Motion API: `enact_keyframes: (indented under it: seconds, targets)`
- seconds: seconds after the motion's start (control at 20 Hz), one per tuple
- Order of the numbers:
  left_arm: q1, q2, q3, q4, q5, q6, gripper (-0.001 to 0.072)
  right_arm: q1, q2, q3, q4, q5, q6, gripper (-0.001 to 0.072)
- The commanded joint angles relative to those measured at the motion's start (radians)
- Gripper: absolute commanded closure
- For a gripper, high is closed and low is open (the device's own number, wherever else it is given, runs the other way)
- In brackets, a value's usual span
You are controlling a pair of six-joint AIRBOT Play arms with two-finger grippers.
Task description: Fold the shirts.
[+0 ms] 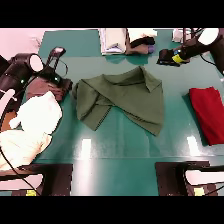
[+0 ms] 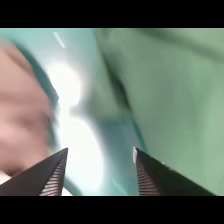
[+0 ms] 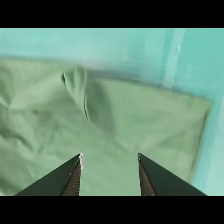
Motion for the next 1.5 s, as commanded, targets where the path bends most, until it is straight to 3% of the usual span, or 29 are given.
enact_keyframes:
  seconds: [0.0,0.15,0.35,0.65,0.7,0.8,0.85,1.0,1.2,1.45]
  targets:
    - [0.018,0.025,-0.114,-0.181,-0.095,-0.017,0.0199,-0.001,0.097,-0.15,-0.001,-0.001,-0.006,0.0302]
    - [0.016,0.025,-0.22,-0.293,-0.087,0.027,0.0198,0.0,0.151,-0.273,0.008,-0.018,-0.006,0.0302]
    - [0.016,0.024,-0.319,-0.326,-0.046,0.031,0.0198,-0.001,0.197,-0.39,0.008,-0.07,-0.005,0.0302]
    - [0.016,0.023,-0.367,-0.408,0.002,0.083,0.0202,-0.001,0.207,-0.426,0.047,-0.076,0.006,0.0302]
    - [0.016,0.023,-0.366,-0.408,0.009,0.083,0.0246,-0.001,0.207,-0.426,0.063,-0.075,0.006,0.0302]
    - [0.016,0.023,-0.366,-0.404,0.012,0.084,0.0466,0.005,0.207,-0.426,0.076,-0.07,0.006,0.0302]
    - [0.016,0.023,-0.365,-0.397,0.014,0.092,0.0651,0.01,0.207,-0.426,0.077,-0.06,0.006,0.0302]
    - [0.017,0.033,-0.311,-0.335,-0.008,0.108,0.0674,0.012,0.207,-0.427,0.064,0.033,0.005,0.0302]
    - [0.016,0.108,-0.232,-0.192,-0.01,0.108,0.0673,0.016,0.207,-0.427,-0.074,0.233,0.017,0.0303]
    - [0.016,0.124,-0.229,-0.185,-0.021,0.108,0.0673,0.014,0.25,-0.545,-0.081,0.218,0.073,0.0302]
